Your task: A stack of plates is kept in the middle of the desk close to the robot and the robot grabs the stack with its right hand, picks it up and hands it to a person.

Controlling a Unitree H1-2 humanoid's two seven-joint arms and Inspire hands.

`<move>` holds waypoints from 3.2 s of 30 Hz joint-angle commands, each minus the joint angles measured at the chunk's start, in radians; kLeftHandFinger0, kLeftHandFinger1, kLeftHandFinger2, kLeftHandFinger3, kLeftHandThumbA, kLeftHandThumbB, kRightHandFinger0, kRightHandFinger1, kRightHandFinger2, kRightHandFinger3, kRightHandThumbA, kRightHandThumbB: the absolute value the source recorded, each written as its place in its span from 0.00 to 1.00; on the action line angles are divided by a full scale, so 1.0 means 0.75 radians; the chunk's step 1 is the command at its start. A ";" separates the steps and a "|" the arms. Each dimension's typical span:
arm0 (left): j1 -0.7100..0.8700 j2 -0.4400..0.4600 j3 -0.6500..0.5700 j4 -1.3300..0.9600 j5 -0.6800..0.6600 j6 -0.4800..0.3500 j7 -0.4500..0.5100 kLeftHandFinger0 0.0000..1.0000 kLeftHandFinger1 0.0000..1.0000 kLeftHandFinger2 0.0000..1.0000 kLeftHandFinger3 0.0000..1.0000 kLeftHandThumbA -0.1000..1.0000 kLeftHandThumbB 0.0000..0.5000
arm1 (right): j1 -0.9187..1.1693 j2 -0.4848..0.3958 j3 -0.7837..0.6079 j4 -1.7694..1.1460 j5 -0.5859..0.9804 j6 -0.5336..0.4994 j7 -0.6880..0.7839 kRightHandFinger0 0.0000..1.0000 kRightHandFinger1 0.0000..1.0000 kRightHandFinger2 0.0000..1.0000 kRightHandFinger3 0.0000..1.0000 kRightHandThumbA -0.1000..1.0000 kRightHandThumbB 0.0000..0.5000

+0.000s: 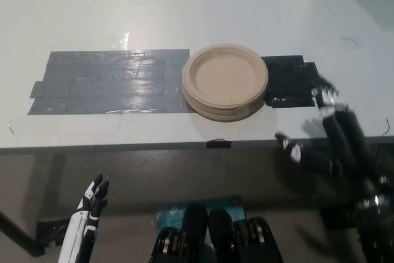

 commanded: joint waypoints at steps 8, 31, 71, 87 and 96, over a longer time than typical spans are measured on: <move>-0.017 -0.009 0.001 -0.039 0.016 -0.033 0.022 1.00 1.00 1.00 1.00 1.00 0.00 | -0.356 -0.113 0.164 0.314 -0.308 0.030 0.085 1.00 1.00 1.00 1.00 0.79 0.98; -0.037 -0.013 0.008 -0.062 -0.008 0.000 0.004 1.00 1.00 1.00 1.00 1.00 0.00 | -0.541 -0.130 0.331 0.600 -0.369 0.070 0.255 1.00 1.00 1.00 1.00 0.94 1.00; -0.093 -0.003 0.012 -0.072 -0.019 0.023 -0.009 1.00 1.00 1.00 1.00 1.00 0.00 | -0.820 0.086 0.718 1.600 -0.717 -0.126 -0.724 0.07 0.12 0.34 0.54 0.02 0.65; -0.099 0.004 0.007 -0.058 -0.026 0.014 -0.020 1.00 1.00 1.00 1.00 1.00 0.00 | -0.811 0.040 0.736 1.614 -0.664 -0.228 -1.172 0.00 0.00 0.46 0.32 0.00 0.57; -0.104 0.007 0.010 -0.071 -0.031 0.041 -0.024 1.00 1.00 1.00 1.00 1.00 0.00 | -0.753 -0.098 0.604 1.116 -0.646 -0.211 -1.134 0.00 0.02 0.46 0.25 0.00 0.51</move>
